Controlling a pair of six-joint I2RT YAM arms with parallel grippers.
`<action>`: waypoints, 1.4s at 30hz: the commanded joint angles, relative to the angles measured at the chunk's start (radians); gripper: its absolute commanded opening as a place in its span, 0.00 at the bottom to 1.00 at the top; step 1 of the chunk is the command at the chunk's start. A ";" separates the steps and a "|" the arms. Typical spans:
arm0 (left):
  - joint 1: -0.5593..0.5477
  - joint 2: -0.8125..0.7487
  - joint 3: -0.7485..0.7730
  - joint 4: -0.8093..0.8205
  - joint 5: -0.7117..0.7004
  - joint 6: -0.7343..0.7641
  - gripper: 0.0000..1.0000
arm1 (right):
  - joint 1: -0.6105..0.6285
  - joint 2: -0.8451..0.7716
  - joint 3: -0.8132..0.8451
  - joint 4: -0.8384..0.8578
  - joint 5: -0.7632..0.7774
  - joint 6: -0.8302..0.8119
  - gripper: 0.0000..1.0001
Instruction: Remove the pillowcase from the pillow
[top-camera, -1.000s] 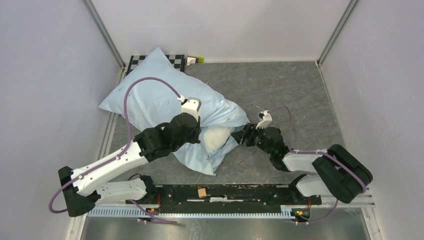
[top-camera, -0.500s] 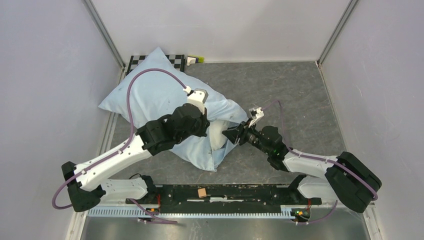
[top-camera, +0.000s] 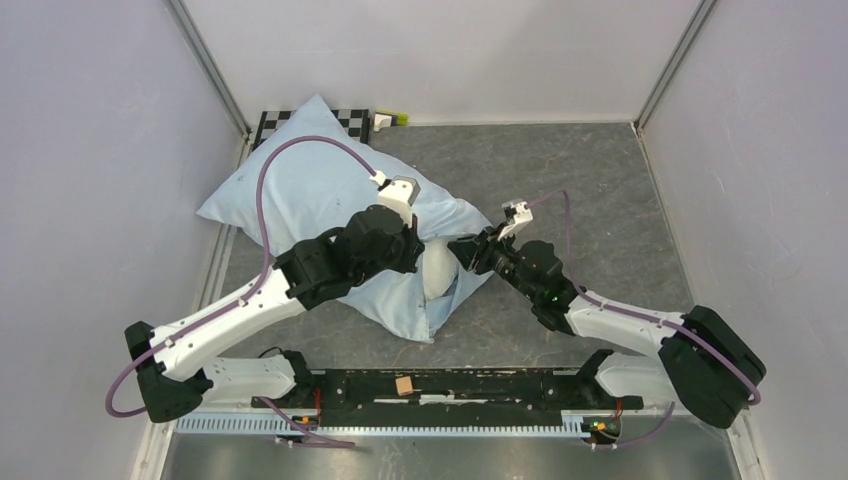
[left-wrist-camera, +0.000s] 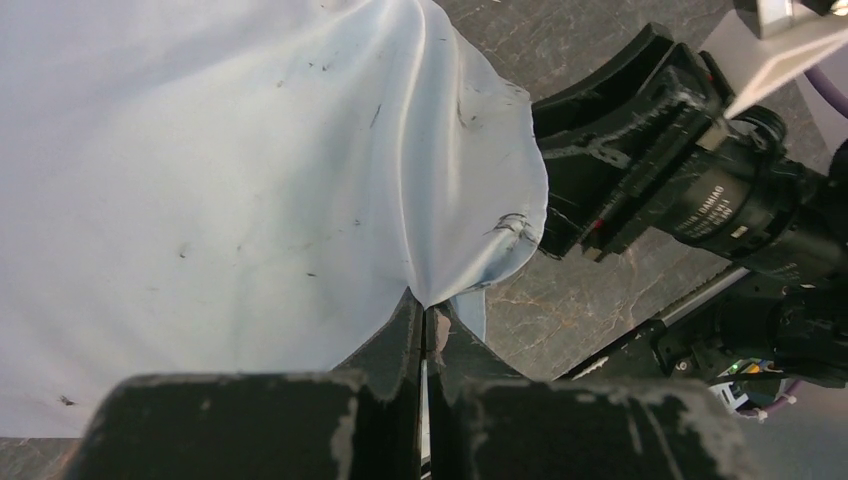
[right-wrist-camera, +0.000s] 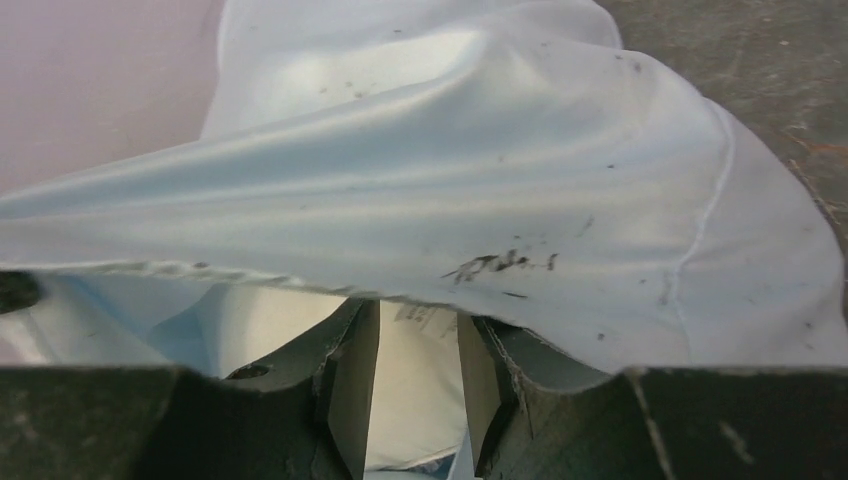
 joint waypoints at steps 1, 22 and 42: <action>0.005 -0.025 0.050 0.056 0.022 0.030 0.02 | 0.002 0.068 0.071 -0.101 0.150 -0.024 0.40; 0.012 -0.010 0.002 0.052 -0.019 0.045 0.02 | -0.108 0.255 -0.046 -0.117 0.355 0.053 0.56; 0.039 0.073 -0.083 0.115 -0.008 0.032 0.02 | -0.202 0.244 -0.210 0.394 -0.229 0.277 0.92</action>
